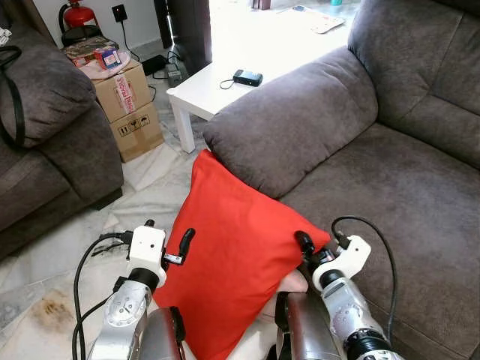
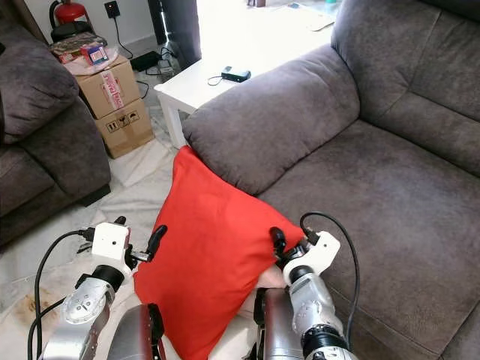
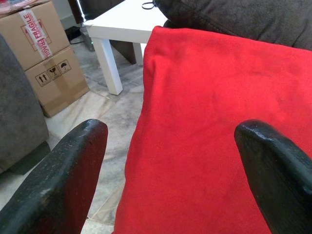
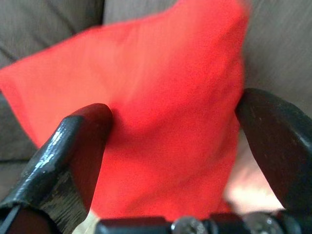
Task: Move the pillow to the sofa from floor
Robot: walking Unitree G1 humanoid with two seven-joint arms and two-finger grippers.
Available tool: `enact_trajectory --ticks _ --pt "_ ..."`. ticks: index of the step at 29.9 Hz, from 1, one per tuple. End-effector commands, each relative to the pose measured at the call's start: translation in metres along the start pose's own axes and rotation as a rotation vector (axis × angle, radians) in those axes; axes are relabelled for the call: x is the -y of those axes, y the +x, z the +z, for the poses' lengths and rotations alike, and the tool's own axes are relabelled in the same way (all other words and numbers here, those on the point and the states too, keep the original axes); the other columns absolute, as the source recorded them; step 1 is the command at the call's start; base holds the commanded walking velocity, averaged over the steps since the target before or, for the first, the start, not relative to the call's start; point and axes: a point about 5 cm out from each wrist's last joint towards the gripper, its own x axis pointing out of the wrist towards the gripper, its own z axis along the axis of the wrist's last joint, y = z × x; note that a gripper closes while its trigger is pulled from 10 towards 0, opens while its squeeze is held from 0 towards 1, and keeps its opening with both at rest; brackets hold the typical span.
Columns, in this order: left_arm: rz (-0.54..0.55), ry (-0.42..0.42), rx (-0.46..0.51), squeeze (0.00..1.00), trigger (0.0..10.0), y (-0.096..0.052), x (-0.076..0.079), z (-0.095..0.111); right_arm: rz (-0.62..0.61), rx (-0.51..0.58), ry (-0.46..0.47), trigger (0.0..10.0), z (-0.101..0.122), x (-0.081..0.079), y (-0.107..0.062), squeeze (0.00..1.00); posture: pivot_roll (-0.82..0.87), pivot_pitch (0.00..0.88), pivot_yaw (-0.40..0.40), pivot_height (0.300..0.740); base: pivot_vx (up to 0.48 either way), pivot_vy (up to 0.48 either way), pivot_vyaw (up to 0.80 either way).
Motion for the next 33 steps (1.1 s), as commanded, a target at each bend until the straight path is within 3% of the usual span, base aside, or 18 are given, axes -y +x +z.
enact_trajectory --ticks 1,6,18,25,27,33 --pt "-0.002 -0.017 -0.01 0.0 10.0 -0.004 0.0 -0.001 -0.002 -0.016 0.045 10.0 -0.005 0.001 0.0 0.0 0.09 0.163 -0.003 0.559 0.0 0.0 0.0" --pt "-0.002 -0.023 -0.014 0.0 10.0 -0.007 0.0 -0.001 0.041 -0.018 0.115 10.0 -0.009 -0.001 0.0 0.0 0.1 0.17 -0.003 0.559 0.0 0.0 0.0" --pt "-0.009 -0.024 -0.017 0.0 10.0 -0.013 0.003 0.0 0.097 -0.023 0.133 10.0 -0.018 -0.007 0.001 0.0 0.12 0.196 -0.005 0.559 0.0 0.0 0.0" --pt "0.008 -0.016 0.003 0.0 10.0 -0.014 0.004 0.005 0.073 -0.012 0.105 10.0 -0.02 -0.003 -0.001 0.0 0.15 0.223 -0.017 0.559 0.0 0.0 0.0" --pt "0.039 0.0 0.013 0.0 10.0 -0.017 0.001 0.008 -0.018 0.007 -0.021 10.0 -0.014 0.004 -0.001 0.0 0.16 0.24 -0.022 0.559 0.0 0.0 0.0" --pt "0.073 0.01 0.029 0.0 10.0 -0.021 -0.003 0.012 -0.077 0.067 -0.076 10.0 -0.001 0.007 0.0 0.0 0.17 0.266 -0.03 0.559 0.0 0.0 0.0"
